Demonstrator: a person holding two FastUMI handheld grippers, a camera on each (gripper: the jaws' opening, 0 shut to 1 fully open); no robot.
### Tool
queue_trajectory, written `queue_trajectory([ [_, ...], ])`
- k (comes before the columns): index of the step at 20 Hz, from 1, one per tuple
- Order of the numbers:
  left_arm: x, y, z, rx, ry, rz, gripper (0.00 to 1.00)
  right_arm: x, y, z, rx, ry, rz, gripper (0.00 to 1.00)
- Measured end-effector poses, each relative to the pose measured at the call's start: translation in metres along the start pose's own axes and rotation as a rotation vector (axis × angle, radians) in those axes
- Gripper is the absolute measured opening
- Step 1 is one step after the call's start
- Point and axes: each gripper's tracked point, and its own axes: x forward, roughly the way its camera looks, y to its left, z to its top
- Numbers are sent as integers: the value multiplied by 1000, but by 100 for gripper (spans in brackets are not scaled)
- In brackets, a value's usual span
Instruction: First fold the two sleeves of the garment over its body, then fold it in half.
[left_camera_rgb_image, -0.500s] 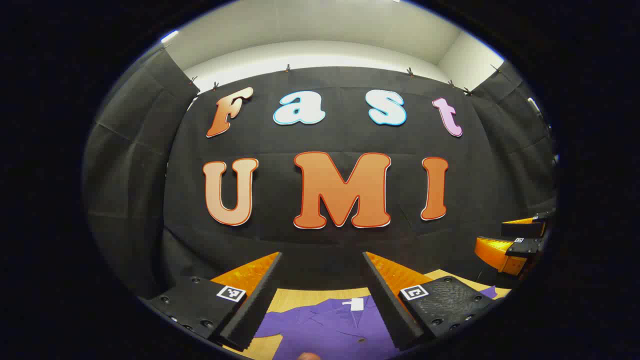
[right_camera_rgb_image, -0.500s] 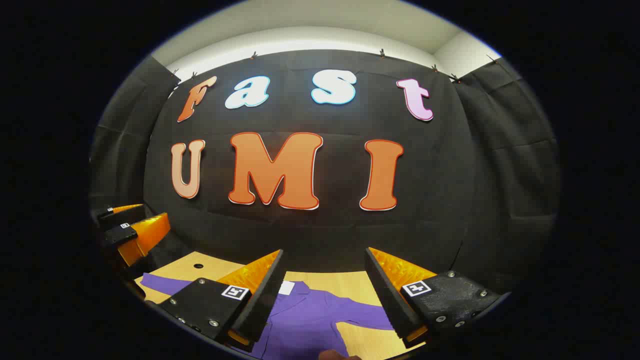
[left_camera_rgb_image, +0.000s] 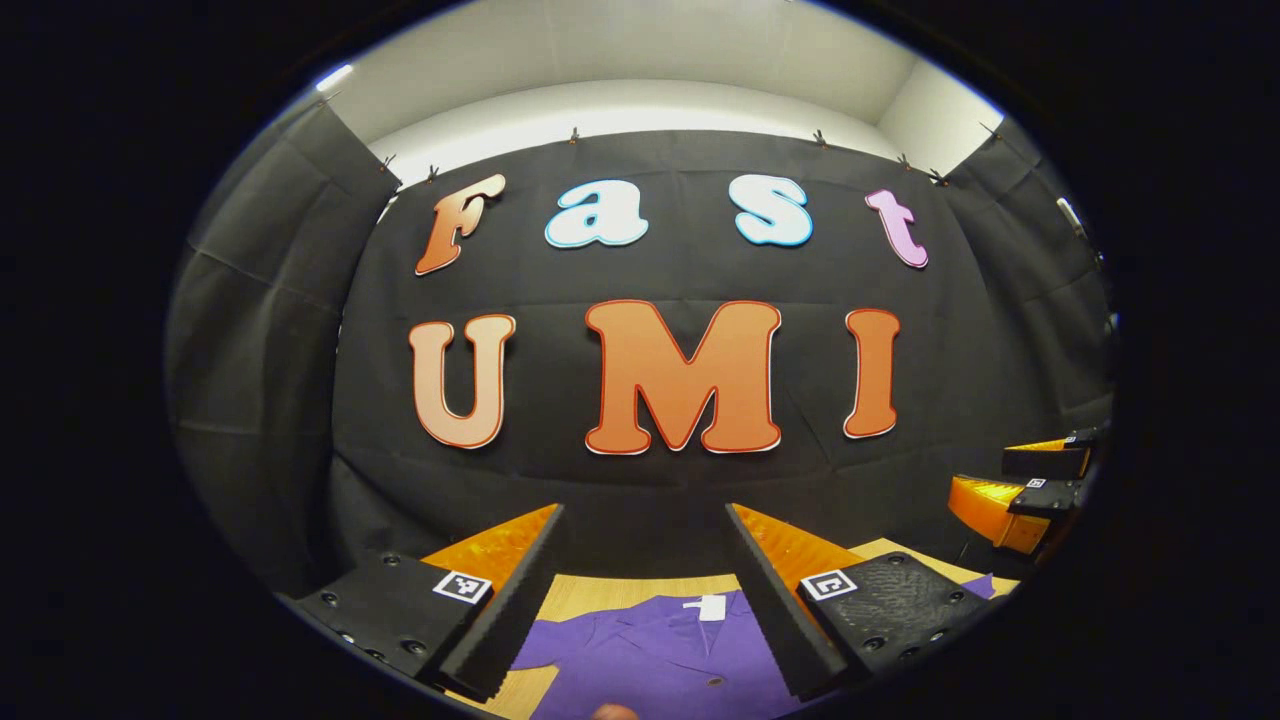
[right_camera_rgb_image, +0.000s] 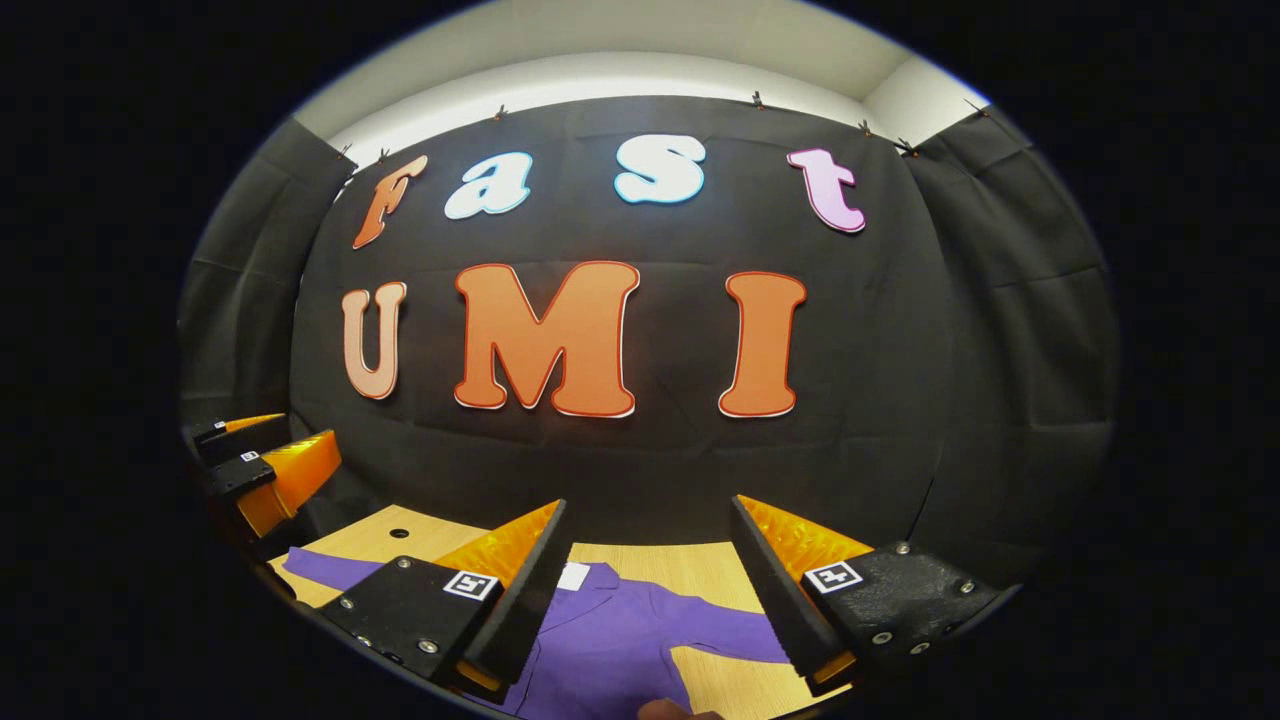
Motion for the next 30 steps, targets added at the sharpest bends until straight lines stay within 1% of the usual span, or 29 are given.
queue_trajectory([
  [8, -1, -9, -11, 18, 22, -22, 97, -1, -14, -13, -16, 28, -35, 96],
  [13, -2, -5, -8, 7, 5, -20, 96, 3, -35, -26, -9, 55, -80, 96],
  [14, -2, -5, -5, 9, -2, -19, 100, 5, -41, -29, -2, 61, -93, 96],
  [15, -2, -3, -5, 16, -7, -16, 96, 8, -49, -32, 5, 69, -110, 96],
  [19, -3, -6, -4, 39, -10, -18, 96, 16, -83, -54, -15, 112, -186, 96],
  [23, -3, -10, -1, 50, -14, -18, 97, 17, -125, -81, -35, 178, -253, 96],
  [28, -5, -19, -4, 62, 5, -21, 96, 16, -184, -128, -56, 274, -359, 96],
  [30, -5, -20, -6, 73, 9, -15, 96, 14, -201, -152, -27, 340, -375, 95],
])
